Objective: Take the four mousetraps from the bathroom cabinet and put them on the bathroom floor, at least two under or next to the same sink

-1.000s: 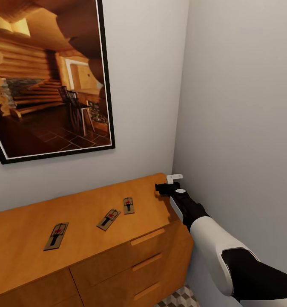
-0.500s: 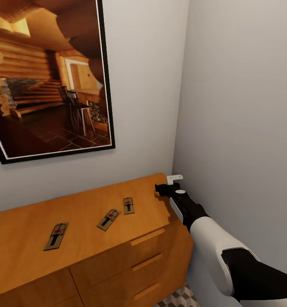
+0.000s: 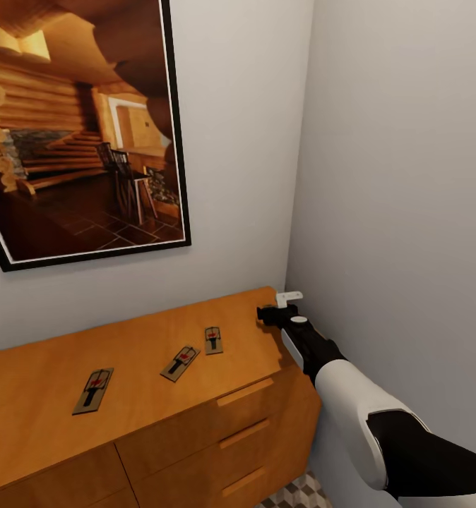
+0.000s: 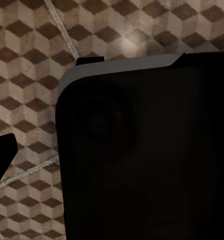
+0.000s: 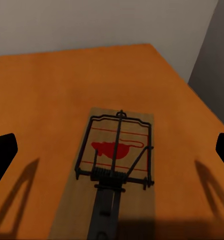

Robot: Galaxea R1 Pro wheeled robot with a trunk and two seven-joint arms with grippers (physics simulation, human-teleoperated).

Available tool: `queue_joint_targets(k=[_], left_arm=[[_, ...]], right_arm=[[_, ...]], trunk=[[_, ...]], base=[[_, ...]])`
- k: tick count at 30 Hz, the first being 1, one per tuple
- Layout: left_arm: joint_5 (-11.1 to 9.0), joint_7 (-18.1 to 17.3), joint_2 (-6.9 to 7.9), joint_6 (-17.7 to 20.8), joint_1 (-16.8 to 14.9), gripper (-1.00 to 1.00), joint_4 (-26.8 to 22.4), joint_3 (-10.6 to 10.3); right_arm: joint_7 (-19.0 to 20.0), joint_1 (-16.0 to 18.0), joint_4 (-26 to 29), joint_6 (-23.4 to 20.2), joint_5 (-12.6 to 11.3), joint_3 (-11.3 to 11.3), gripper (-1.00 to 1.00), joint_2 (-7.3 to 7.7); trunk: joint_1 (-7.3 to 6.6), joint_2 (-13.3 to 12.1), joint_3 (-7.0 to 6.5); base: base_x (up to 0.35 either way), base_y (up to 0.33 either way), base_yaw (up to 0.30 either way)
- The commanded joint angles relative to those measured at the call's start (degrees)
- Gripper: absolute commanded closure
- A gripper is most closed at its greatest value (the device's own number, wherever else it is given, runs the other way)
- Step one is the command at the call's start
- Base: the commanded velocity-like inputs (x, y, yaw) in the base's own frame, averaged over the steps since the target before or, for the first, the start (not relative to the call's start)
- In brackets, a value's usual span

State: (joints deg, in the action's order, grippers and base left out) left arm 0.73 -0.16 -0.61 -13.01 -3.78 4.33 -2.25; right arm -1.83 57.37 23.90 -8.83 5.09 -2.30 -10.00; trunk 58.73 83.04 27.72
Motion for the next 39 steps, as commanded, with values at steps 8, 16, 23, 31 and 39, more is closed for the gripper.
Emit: queue_joint_targets(k=[8, 16, 23, 31, 39], left_arm=[[0.1, 0.0, -0.01, -0.4, -0.1, -1.00, 0.2, -0.2], [0.1, 0.0, -0.01, -0.4, -0.1, -1.00, 0.2, -0.2], [0.1, 0.0, -0.01, -0.4, -0.1, -1.00, 0.2, -0.2], [0.1, 0.0, -0.01, -0.4, -0.1, -1.00, 0.2, -0.2], [0.1, 0.0, -0.01, -0.4, -0.1, -1.00, 0.2, -0.2]], right_arm=[[-0.2, 0.0, -0.6, 0.5, 0.5, -0.2, -1.00, 0.00], [-0.2, 0.0, -1.1, 0.7, 0.5, -0.2, -1.00, 0.00], [-0.2, 0.0, -1.6, 0.8, 0.5, -0.1, -1.00, 0.00], [-0.2, 0.0, -2.6, 1.0, 0.5, -0.1, -1.00, 0.00], [-0.2, 0.0, -3.7, 2.5, 0.5, -0.1, -1.00, 0.00]], trunk=[[0.00, 0.0, 0.06], [0.00, 0.0, 0.06], [0.00, 0.0, 0.06], [0.00, 0.0, 0.06], [0.00, 0.0, 0.06]], base=[[0.000, 0.000, 0.000], [0.000, 0.000, 0.000], [0.000, 0.000, 0.000], [0.000, 0.000, 0.000], [0.000, 0.000, 0.000]])
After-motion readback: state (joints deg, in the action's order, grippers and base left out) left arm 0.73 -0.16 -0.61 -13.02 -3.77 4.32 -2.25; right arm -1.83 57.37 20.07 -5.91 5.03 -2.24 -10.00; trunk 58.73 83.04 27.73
